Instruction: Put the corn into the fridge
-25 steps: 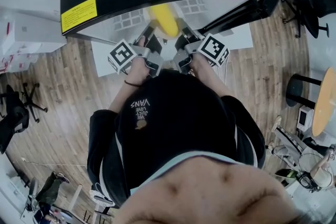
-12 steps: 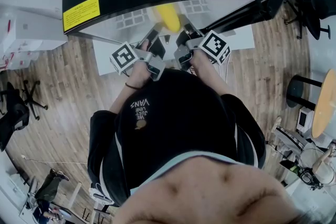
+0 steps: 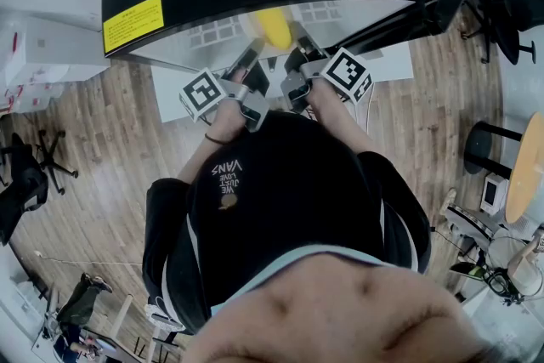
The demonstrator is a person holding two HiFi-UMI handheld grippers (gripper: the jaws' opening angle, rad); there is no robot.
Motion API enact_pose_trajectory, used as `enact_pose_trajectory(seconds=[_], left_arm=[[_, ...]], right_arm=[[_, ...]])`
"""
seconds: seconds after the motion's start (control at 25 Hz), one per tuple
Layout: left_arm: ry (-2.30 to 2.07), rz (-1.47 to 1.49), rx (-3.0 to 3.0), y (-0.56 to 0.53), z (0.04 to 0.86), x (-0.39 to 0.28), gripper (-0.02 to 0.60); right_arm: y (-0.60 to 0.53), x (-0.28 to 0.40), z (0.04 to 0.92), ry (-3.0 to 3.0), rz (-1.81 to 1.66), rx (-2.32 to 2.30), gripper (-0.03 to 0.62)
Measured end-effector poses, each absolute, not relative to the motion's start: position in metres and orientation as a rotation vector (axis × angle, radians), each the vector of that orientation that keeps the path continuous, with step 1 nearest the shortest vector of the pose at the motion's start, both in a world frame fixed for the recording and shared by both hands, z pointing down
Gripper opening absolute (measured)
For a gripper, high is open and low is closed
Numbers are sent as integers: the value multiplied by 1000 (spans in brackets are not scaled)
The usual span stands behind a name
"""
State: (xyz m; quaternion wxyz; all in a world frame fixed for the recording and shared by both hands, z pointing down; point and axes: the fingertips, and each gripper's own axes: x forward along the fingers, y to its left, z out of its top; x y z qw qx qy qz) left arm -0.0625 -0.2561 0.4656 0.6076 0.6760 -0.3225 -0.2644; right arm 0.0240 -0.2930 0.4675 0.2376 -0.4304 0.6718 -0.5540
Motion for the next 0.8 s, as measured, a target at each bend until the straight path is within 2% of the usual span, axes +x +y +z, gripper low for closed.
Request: enact_pose_trajectory(seconds=[0.44, 0.6, 0.8], left_arm=[[-749, -642, 1530, -260, 465, -67, 44], [-751, -650, 1521, -261, 466, -68, 43], [-738, -680, 1491, -263, 463, -70, 40]], right_arm=[[-295, 20, 458, 1898, -1466, -1144, 44], [-295, 19, 454, 1912, -1461, -1123, 81], [-293, 18, 454, 1930, -1460, -1122, 86]])
